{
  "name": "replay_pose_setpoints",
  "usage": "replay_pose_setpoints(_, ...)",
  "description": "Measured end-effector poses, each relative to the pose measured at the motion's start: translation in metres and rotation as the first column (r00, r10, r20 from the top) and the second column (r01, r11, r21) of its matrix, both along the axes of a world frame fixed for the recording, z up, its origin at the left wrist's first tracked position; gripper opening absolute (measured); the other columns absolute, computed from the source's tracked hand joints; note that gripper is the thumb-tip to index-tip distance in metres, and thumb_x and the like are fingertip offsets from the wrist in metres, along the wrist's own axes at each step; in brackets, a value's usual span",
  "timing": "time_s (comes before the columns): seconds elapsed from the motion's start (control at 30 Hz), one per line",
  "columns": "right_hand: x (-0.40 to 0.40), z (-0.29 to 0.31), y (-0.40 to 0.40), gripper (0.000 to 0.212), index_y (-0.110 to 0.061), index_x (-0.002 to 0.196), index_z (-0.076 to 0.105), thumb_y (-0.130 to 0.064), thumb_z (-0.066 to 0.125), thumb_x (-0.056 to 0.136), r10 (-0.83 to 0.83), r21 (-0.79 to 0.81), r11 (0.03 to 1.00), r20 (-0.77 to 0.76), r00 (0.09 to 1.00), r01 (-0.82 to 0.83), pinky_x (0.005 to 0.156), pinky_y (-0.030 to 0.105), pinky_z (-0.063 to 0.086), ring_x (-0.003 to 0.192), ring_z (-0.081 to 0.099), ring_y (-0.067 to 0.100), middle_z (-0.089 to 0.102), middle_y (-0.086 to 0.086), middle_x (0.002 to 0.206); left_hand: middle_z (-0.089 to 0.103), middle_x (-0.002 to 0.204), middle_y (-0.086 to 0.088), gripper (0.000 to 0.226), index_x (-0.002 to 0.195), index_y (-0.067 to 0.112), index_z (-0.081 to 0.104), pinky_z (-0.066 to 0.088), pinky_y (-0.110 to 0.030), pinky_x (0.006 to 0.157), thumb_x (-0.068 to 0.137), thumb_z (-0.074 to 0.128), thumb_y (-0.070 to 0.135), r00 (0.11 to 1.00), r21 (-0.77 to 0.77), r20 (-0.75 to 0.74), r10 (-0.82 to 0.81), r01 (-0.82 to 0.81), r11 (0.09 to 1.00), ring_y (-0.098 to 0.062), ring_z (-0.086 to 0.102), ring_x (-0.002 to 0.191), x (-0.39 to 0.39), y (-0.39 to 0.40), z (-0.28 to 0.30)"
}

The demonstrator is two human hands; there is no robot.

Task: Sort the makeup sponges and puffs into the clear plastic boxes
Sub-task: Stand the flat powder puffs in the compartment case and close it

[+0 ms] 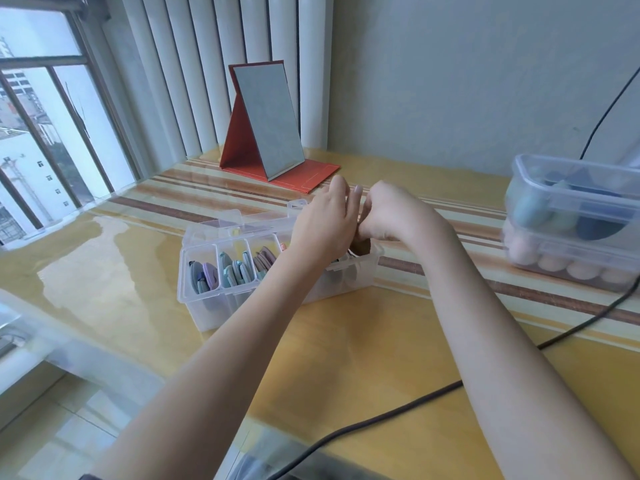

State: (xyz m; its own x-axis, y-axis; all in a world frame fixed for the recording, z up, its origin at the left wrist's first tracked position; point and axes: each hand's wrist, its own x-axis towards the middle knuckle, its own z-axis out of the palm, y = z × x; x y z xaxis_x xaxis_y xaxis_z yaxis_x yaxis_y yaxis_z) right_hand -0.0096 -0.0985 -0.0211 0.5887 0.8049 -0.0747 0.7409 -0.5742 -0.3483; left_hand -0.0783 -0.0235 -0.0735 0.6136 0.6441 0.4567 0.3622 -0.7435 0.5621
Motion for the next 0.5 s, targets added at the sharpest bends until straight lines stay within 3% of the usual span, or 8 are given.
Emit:
replay_pose_setpoints(0.17, -0.008, -0.007, 0.005, 0.018, -0.015, 0.076, 0.042, -0.006, 0.054, 0.086, 0.027, -0.04, 0.999, 0.187, 0.982, -0.02, 0.063, 0.028, 0.033, 0.078, 0.046, 0.027, 0.042, 0.0, 0.071, 0.054, 0.084, -0.014, 0.029, 0.083, 0.008, 0.039, 0.029, -0.037, 0.06, 0.101, 0.031, 0.029, 1.0, -0.005, 0.001, 0.031, -0.031, 0.999, -0.032, 0.046, 0.075, -0.001, 0.0, 0.003)
replay_pose_setpoints(0.3, -0.001, -0.001, 0.004, 0.013, -0.013, 0.075, 0.053, -0.008, 0.056, 0.087, 0.079, -0.073, 0.995, 0.107, 0.991, -0.071, 0.056, 0.027, 0.033, 0.064, 0.044, 0.027, 0.046, 0.004, 0.066, 0.048, 0.072, -0.006, 0.03, 0.078, 0.008, 0.04, 0.025, -0.035, 0.056, 0.1, 0.034, 0.028, 0.996, 0.011, 0.047, 0.077, -0.077, 0.997, -0.03, 0.041, 0.069, -0.001, 0.001, 0.003)
replay_pose_setpoints(0.4, -0.001, -0.002, 0.004, 0.01, -0.015, 0.078, 0.057, -0.012, 0.063, 0.085, 0.084, -0.053, 0.995, 0.09, 0.992, -0.079, 0.068, 0.029, 0.038, 0.071, 0.049, 0.028, 0.051, 0.003, 0.07, 0.052, 0.073, -0.004, 0.03, 0.087, 0.006, 0.049, 0.027, -0.034, 0.056, 0.099, 0.037, 0.031, 0.99, 0.007, 0.103, 0.099, -0.101, 0.995, -0.03, 0.047, 0.069, -0.001, 0.001, 0.004)
replay_pose_setpoints(0.5, -0.003, -0.014, 0.009, 0.024, -0.02, 0.069, 0.047, -0.009, 0.058, 0.088, 0.08, -0.119, 0.991, 0.125, 0.989, -0.065, 0.07, 0.029, 0.038, 0.077, 0.048, 0.026, 0.05, 0.001, 0.073, 0.052, 0.072, -0.005, 0.032, 0.086, 0.005, 0.05, 0.026, -0.033, 0.057, 0.1, 0.037, 0.03, 0.988, 0.008, 0.123, 0.09, -0.092, 0.996, -0.03, 0.047, 0.067, -0.002, 0.002, 0.003)
